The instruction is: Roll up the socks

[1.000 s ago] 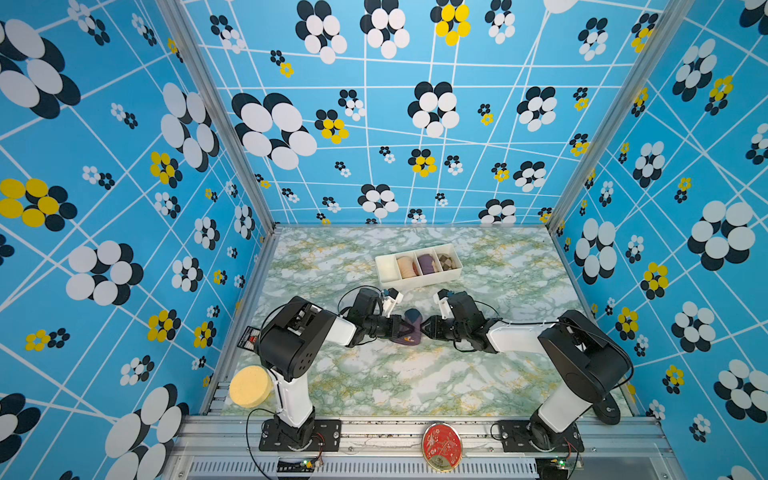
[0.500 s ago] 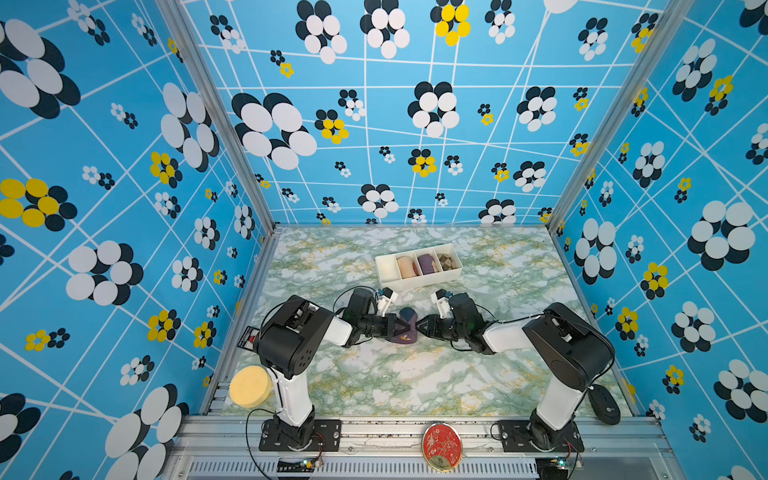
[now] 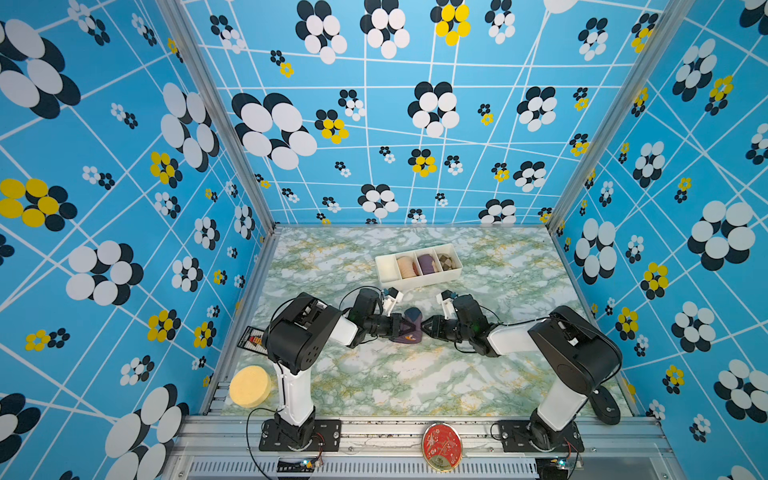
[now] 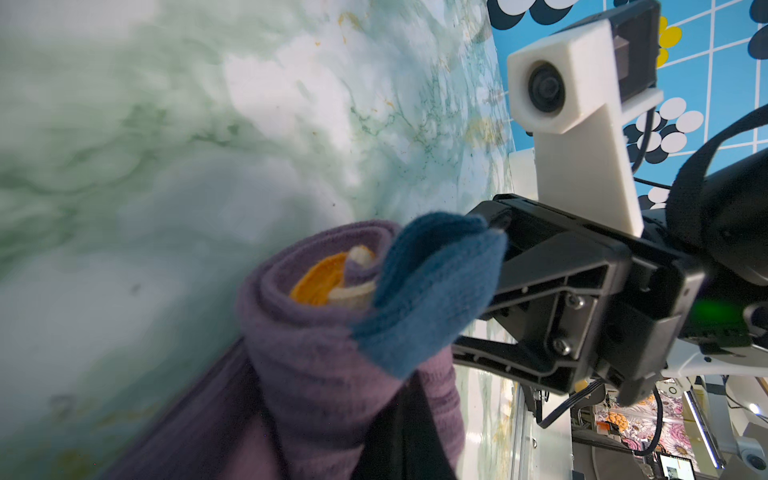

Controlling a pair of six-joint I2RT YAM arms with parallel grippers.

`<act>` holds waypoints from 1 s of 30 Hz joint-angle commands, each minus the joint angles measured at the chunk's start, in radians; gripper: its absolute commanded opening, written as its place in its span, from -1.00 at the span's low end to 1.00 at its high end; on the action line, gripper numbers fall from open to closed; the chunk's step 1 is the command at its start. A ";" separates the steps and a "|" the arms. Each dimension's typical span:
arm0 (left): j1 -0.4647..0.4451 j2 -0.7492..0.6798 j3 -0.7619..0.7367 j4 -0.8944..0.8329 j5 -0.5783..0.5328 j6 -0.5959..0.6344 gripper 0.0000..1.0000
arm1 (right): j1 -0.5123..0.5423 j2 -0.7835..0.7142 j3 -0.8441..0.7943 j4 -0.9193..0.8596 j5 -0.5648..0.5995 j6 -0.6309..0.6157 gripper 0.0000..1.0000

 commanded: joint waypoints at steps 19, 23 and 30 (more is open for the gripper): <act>-0.197 -0.058 0.144 -0.434 -0.157 0.050 -1.00 | 0.077 -0.214 0.116 -0.611 0.052 -0.243 -0.36; -0.200 -0.107 0.177 -0.561 -0.208 0.120 -1.00 | 0.077 -0.215 0.113 -0.616 0.060 -0.243 -0.36; -0.199 -0.145 0.188 -0.593 -0.219 0.151 -1.00 | 0.077 -0.220 0.119 -0.640 0.077 -0.252 -0.36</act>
